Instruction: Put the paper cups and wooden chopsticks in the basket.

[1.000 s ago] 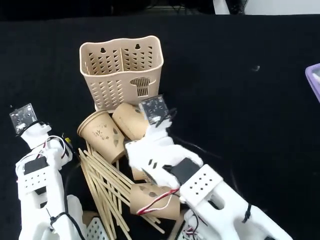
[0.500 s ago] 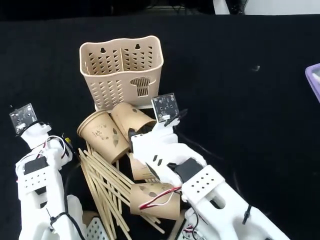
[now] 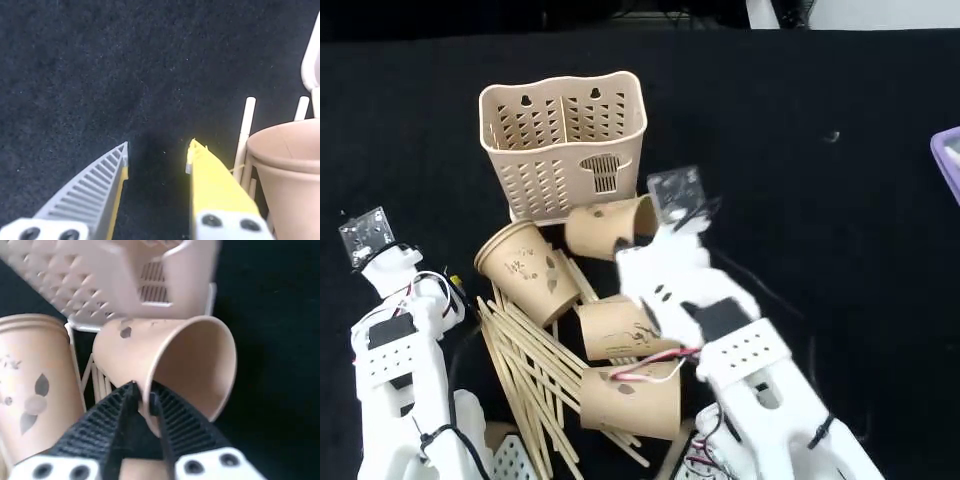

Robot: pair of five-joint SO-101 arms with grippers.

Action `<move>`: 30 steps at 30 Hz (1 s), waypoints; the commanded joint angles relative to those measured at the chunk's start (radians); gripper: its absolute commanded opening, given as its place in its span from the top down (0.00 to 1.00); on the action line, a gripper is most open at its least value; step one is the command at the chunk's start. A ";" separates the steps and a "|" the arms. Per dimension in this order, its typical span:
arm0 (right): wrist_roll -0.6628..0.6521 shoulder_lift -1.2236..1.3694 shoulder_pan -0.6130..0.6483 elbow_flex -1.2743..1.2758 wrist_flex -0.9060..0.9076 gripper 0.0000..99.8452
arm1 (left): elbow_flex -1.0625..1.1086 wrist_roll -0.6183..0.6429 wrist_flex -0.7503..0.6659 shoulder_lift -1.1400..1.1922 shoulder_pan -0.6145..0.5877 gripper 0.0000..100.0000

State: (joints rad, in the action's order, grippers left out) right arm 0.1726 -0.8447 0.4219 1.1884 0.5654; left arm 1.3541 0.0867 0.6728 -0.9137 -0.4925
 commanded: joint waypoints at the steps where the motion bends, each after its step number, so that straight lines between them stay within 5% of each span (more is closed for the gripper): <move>1: -0.094 -0.044 -0.103 -0.185 0.206 0.99 | -0.012 0.012 -0.017 -0.021 0.001 0.80; 7: -0.390 -0.038 -0.226 -0.400 0.516 0.99 | -0.012 0.012 -0.017 -0.021 0.001 0.80; 11: -0.491 -0.033 -0.252 -0.390 0.542 0.99 | -0.012 0.012 -0.017 -0.021 0.001 0.80; 20: -0.543 -0.033 -0.198 -0.326 0.549 0.86 | -0.010 0.012 -0.017 -0.021 0.001 0.80; 30: -0.614 -0.030 -0.195 -0.300 0.543 0.94 | -0.010 0.012 -0.017 -0.021 -0.001 0.80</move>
State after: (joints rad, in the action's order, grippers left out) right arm -0.4289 -0.8447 0.2102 0.8922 1.1101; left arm 1.3541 0.0867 0.6728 -0.9137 -0.4925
